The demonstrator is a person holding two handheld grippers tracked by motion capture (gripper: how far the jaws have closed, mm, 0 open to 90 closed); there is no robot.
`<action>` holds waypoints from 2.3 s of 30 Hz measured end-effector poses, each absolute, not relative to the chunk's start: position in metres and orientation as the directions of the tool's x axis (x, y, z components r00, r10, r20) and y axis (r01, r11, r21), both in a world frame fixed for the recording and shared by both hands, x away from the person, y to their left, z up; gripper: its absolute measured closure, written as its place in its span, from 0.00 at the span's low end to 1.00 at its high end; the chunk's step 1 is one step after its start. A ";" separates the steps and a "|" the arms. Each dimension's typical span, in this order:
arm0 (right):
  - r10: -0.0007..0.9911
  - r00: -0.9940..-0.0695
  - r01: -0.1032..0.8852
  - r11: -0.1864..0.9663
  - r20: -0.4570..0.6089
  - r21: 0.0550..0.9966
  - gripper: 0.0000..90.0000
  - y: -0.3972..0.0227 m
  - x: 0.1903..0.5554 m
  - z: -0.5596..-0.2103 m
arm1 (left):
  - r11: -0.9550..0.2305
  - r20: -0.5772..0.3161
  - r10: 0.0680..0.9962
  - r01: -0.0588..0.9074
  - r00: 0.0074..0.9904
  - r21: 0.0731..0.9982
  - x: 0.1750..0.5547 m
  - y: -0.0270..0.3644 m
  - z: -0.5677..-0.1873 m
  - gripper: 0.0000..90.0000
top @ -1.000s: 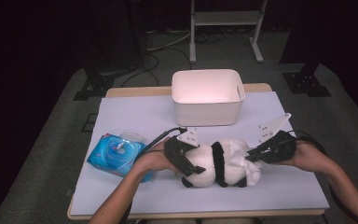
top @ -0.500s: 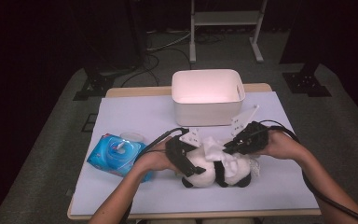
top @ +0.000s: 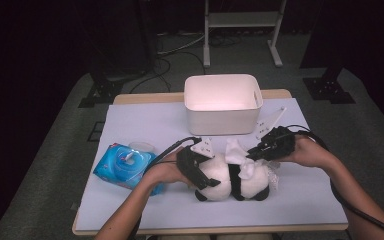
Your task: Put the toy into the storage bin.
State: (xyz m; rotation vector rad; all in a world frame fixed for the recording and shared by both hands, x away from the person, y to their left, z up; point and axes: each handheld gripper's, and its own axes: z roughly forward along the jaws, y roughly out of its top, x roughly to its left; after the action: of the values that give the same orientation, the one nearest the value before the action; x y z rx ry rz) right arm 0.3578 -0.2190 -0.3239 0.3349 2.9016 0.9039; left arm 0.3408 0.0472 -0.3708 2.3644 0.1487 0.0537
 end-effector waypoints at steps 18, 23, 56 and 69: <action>0.310 -0.950 0.268 0.756 0.034 0.597 0.90 -0.273 0.333 -0.343 | -0.707 -0.006 0.120 0.090 0.993 0.702 0.340 0.049 -0.372 0.14; 0.312 -0.949 0.270 0.751 0.036 0.603 0.90 -0.279 0.331 -0.346 | -0.710 -0.003 0.119 0.087 0.993 0.699 0.339 0.048 -0.372 0.14; 0.225 -0.974 0.180 0.786 -0.003 0.591 0.91 -0.226 0.343 -0.328 | -0.731 0.003 0.139 0.100 0.990 0.675 0.340 0.059 -0.359 0.12; 0.301 -0.953 0.253 0.767 0.018 0.589 0.91 -0.269 0.340 -0.329 | -0.720 -0.042 0.118 0.115 0.992 0.685 0.335 0.051 -0.376 0.15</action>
State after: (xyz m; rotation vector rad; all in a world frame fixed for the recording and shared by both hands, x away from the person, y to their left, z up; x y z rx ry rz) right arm 0.3398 -0.2688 -0.3294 0.4524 2.8800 0.9437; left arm 0.3354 0.0511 -0.3759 2.3801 0.1613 0.0057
